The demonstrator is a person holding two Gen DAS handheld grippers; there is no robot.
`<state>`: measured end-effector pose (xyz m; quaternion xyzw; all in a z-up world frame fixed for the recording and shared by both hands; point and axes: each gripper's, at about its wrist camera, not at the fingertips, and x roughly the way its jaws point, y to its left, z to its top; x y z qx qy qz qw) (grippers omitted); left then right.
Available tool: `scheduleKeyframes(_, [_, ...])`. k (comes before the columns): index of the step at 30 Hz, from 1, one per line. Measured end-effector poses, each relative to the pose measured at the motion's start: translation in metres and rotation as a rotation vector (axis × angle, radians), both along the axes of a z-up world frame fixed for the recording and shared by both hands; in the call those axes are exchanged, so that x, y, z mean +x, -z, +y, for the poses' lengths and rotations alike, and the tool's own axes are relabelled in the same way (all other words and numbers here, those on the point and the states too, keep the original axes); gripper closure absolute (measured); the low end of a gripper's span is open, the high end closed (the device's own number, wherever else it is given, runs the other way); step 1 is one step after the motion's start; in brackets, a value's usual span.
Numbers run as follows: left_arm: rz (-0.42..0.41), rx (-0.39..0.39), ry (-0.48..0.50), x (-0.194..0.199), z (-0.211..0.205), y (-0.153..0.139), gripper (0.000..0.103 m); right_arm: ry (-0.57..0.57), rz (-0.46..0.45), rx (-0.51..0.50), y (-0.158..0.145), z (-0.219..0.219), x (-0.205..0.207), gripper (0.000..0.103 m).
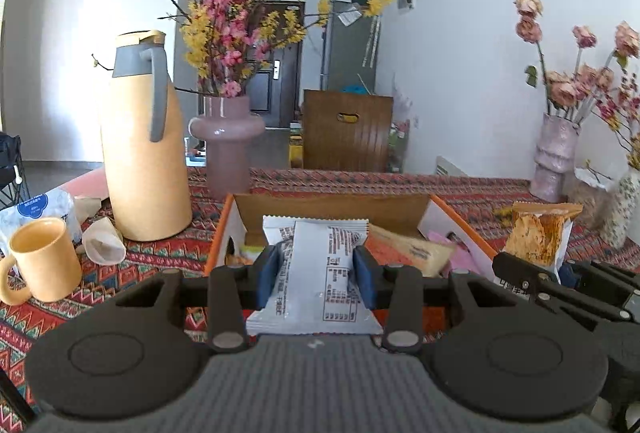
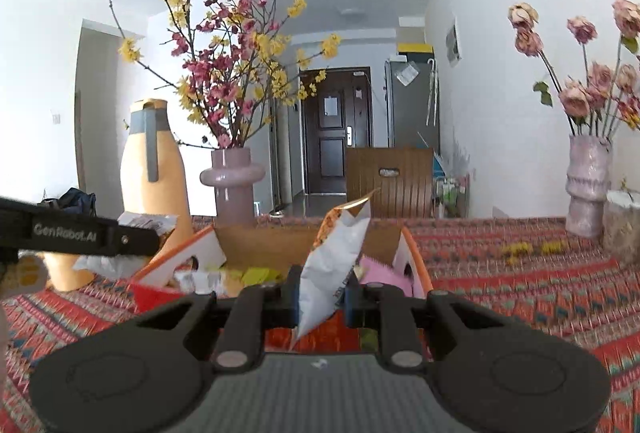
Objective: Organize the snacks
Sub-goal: 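Carry the crisp packet and white packet into the box and open both tools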
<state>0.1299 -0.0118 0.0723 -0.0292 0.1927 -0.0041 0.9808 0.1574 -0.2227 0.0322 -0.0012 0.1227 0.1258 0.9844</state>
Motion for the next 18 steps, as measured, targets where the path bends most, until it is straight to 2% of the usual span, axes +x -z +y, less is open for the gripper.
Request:
scheduleKeyframes(9, [-0.001,-0.039,-0.089,0.048,0.017,-0.001,0.061,-0.017,0.005,-0.012,-0.010,0.013,0.064,0.085])
scheduleKeyframes(18, [0.018,-0.022,-0.149,0.095,0.020,0.022,0.061,-0.021,0.064,0.032,0.008,0.027,0.119,0.085])
